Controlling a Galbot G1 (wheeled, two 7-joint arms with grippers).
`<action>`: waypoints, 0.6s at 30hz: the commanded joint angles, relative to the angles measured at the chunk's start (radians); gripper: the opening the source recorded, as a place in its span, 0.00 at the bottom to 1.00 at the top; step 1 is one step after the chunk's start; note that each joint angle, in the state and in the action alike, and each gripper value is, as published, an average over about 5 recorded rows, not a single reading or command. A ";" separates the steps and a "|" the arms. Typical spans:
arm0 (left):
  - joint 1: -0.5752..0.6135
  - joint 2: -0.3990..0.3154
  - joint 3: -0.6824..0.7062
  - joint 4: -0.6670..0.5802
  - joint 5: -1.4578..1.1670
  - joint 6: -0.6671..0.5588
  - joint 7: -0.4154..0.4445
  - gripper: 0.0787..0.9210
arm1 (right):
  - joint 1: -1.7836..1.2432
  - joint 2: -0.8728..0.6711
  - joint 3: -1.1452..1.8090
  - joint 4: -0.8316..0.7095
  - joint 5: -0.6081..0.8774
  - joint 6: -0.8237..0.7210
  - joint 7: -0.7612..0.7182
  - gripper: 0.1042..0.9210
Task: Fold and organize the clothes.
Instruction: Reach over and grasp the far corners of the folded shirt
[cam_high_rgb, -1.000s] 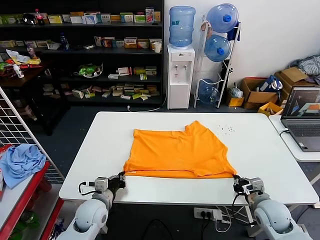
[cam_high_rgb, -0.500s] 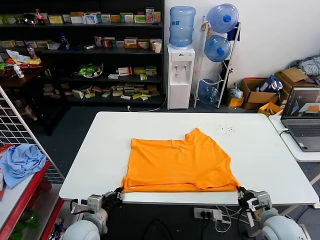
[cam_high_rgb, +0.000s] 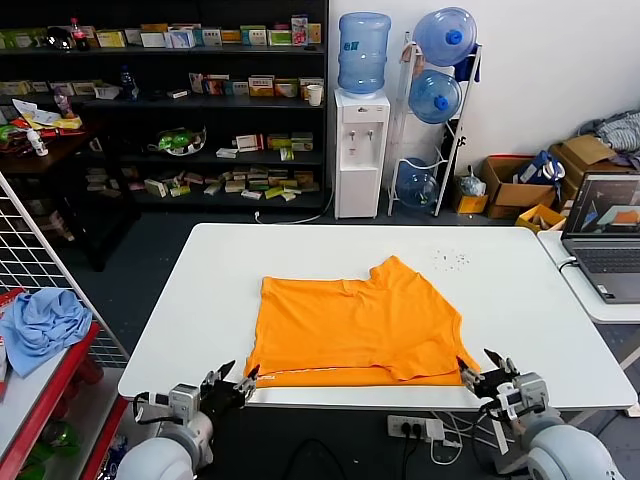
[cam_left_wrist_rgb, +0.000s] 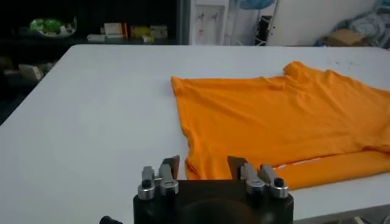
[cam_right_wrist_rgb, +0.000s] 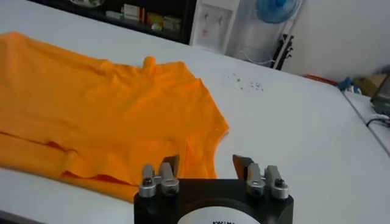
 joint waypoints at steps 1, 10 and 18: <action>-0.337 -0.021 0.052 0.230 -0.005 -0.050 0.020 0.72 | 0.278 0.007 -0.085 -0.179 0.066 0.094 -0.051 0.82; -0.748 -0.107 0.175 0.684 -0.037 -0.071 0.037 0.88 | 0.751 0.139 -0.302 -0.635 0.107 0.023 -0.171 0.88; -0.914 -0.242 0.209 1.005 0.015 -0.082 0.060 0.88 | 0.935 0.264 -0.347 -1.002 0.035 0.033 -0.284 0.88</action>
